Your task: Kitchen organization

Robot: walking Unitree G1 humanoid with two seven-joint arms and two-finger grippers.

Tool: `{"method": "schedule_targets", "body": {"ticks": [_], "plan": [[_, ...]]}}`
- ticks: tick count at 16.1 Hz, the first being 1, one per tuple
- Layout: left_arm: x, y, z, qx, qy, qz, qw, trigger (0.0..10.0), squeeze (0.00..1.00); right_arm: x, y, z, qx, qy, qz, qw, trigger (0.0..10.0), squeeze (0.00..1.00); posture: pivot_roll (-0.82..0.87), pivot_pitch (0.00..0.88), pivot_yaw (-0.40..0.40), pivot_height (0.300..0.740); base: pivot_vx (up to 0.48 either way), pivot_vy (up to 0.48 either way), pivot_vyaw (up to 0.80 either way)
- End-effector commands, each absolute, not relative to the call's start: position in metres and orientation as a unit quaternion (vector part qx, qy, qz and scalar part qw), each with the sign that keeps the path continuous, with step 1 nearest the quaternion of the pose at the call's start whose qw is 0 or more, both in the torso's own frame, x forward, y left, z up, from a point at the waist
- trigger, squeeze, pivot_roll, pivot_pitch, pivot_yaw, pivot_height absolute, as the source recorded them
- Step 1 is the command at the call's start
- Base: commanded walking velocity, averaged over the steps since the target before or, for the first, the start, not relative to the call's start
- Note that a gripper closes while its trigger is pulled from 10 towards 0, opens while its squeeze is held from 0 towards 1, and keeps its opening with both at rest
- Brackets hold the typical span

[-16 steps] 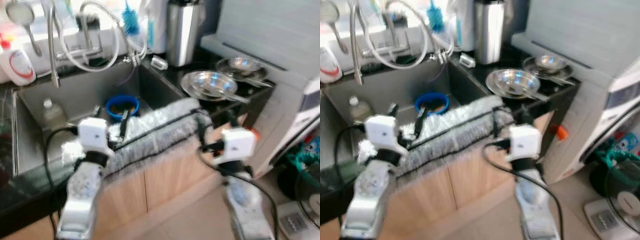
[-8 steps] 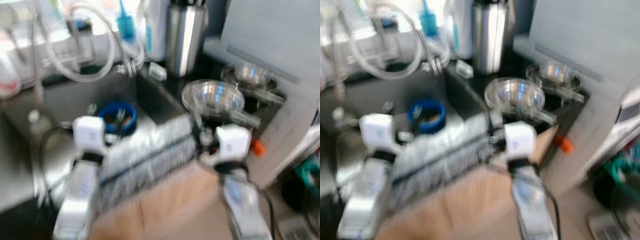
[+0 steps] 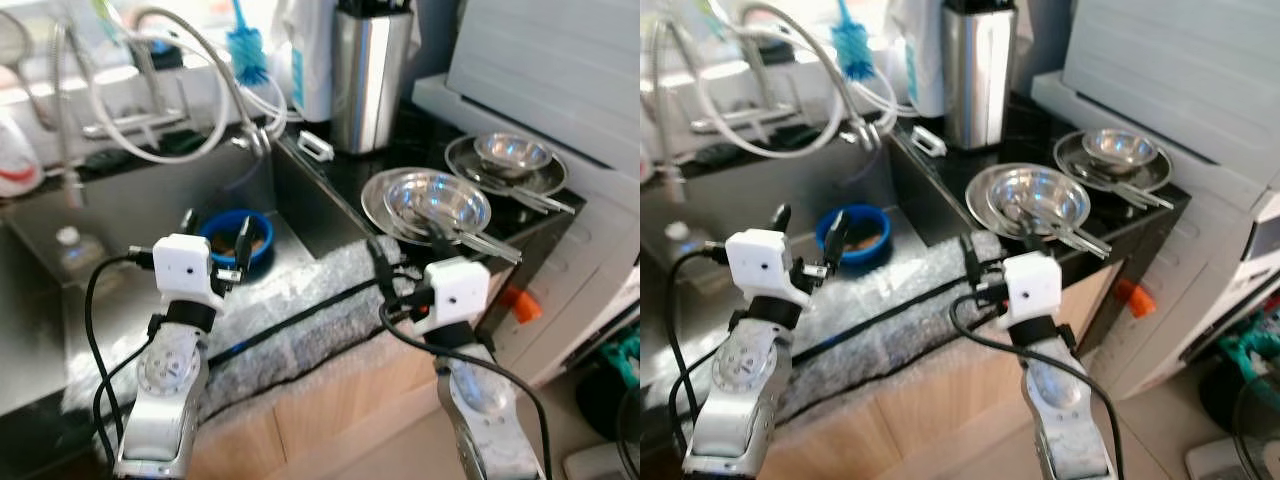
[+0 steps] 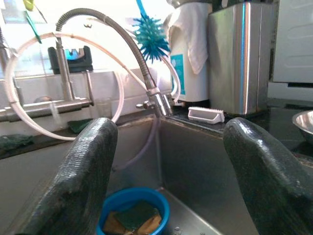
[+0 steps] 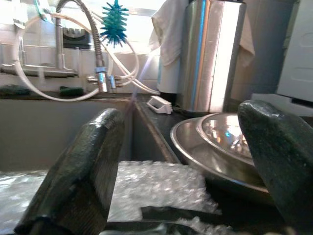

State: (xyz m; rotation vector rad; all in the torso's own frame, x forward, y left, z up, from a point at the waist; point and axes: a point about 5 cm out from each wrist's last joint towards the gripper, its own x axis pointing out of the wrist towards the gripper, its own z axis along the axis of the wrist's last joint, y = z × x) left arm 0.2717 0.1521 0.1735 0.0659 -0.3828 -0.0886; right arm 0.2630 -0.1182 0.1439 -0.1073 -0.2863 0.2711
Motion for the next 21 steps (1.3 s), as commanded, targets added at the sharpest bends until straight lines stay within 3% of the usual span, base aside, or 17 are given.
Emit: {"method": "schedule_targets", "body": {"ticks": [1, 13, 21], "plan": [[0.271, 0.152, 0.176, 0.039, -0.196, -0.042, 0.979, 10.0, 0.00, 0.262, -0.117, 0.150, -0.051, -0.149, 0.144, 0.977, 10.0, 0.00, -0.03, 0.000, 0.022, 0.740, 0.000, 0.000, 0.00], [0.272, 0.150, 0.176, 0.038, -0.197, -0.045, 0.979, 10.0, 0.00, 0.256, -0.143, 0.130, -0.003, -0.056, 0.070, 0.996, 10.0, 0.00, -0.04, 0.000, 0.014, 0.740, 0.000, 0.000, 0.00], [0.272, 0.150, 0.175, 0.037, -0.196, -0.044, 0.979, 10.0, 0.00, 0.251, -0.154, 0.131, 0.000, -0.058, 0.036, 0.998, 10.0, 0.00, -0.04, 0.000, 0.014, 0.740, 0.000, 0.000, 0.00]]}}
